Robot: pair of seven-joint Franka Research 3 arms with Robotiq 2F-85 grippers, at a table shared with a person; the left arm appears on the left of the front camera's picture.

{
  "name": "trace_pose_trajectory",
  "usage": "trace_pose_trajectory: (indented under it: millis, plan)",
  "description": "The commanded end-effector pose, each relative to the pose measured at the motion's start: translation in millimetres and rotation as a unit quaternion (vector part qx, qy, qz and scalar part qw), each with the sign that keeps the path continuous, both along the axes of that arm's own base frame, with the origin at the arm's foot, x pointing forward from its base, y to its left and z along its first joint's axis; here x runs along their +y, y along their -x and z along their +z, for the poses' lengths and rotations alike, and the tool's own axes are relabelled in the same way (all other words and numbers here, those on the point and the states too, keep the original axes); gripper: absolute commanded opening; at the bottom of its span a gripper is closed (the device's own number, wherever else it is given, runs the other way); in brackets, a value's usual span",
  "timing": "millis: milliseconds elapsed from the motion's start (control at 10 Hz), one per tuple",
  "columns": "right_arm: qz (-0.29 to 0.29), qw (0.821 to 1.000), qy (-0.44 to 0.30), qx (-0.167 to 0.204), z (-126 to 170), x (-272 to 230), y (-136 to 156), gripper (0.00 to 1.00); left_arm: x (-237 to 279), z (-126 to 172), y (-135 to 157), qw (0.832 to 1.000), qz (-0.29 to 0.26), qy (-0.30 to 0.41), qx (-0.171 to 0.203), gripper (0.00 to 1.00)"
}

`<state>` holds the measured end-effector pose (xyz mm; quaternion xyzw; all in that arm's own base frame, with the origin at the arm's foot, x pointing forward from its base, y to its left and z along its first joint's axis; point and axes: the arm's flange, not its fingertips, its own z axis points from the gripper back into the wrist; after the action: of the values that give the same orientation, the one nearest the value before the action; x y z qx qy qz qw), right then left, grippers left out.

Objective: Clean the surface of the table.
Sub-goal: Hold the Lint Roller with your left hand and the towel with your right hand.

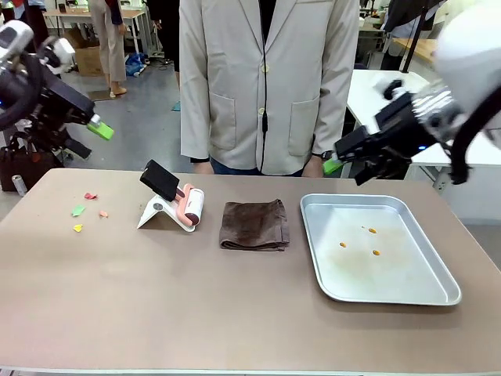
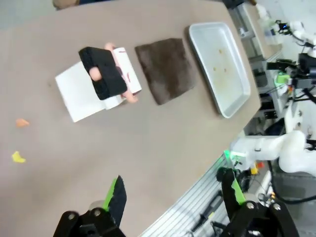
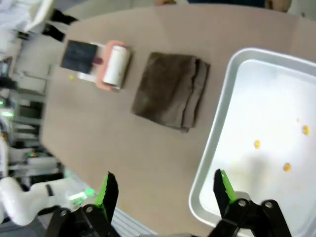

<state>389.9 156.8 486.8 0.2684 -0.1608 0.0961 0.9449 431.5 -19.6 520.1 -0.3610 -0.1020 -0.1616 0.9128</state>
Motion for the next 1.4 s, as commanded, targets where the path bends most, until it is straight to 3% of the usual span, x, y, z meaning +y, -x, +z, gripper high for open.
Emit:
trace_pose_trajectory:
  millis: [0, 300, 500, 700, 800, 1000, 1200, 1300]
  plan:
    - [-0.014, 0.997, 0.057, 0.052, -12, 32, -28, 1.0, 0, -10, -23, 1.0, 0.013, -0.01, 0.025, 1.0]
    - [-0.102, 0.978, 0.131, 0.123, -45, 92, -45, 1.0, -6, -40, -41, 0.999, 0.018, -0.009, 0.039, 1.0]
    - [-0.113, 0.978, 0.118, 0.132, -59, 105, -47, 1.0, -5, -48, -43, 0.999, 0.003, -0.013, 0.041, 1.0]
    - [-0.151, 0.976, 0.105, 0.12, -49, 89, -46, 1.0, 1, -47, -40, 0.998, 0.023, -0.001, 0.051, 1.0]
    - [-0.112, 0.977, 0.121, 0.137, -68, 100, -42, 1.0, -4, -54, -42, 0.999, 0.01, -0.013, 0.046, 1.0]
    - [-0.112, 0.977, 0.121, 0.137, -68, 100, -42, 1.0, -4, -54, -42, 0.999, 0.01, -0.013, 0.046, 1.0]
    - [-0.132, 0.973, 0.124, 0.141, -69, 101, -53, 1.0, -3, -54, -42, 0.999, 0.011, -0.011, 0.047, 1.0]
    - [-0.152, 0.965, 0.149, 0.152, -78, 113, -68, 1.0, -15, -57, -59, 0.997, 0.009, -0.013, 0.075, 1.0]
